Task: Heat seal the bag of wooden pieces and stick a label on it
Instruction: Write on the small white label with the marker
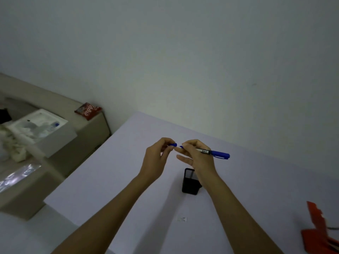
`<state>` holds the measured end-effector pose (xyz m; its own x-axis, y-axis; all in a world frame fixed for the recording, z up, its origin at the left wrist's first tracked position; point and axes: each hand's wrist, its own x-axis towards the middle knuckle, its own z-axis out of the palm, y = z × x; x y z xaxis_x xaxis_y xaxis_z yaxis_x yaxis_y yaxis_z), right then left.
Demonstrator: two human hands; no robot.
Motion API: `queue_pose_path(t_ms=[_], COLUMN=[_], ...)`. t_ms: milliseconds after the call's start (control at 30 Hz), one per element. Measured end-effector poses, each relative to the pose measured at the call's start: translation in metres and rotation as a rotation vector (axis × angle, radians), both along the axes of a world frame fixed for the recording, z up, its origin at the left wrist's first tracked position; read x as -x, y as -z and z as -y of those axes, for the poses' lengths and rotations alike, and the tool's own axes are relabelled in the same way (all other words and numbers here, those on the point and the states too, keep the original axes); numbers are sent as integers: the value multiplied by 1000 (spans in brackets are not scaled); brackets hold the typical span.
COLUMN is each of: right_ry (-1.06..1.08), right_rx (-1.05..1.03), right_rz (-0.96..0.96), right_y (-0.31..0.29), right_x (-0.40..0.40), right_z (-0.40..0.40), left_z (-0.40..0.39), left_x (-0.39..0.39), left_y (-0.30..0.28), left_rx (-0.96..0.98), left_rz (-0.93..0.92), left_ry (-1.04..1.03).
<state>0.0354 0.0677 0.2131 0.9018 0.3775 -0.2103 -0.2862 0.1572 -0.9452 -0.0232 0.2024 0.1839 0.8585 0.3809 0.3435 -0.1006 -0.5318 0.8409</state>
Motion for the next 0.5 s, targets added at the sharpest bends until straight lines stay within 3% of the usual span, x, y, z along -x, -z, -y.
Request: queue_pose_path(t_ms=[500], right_ry=[-66], right_rx=[41], right_rz=[114], right_y=[-30], right_x=[2], right_z=[-4], left_z=[3], left_x=[10], left_y=[-48], left_rx=[-130], left_rz=[34], left_ry=[78])
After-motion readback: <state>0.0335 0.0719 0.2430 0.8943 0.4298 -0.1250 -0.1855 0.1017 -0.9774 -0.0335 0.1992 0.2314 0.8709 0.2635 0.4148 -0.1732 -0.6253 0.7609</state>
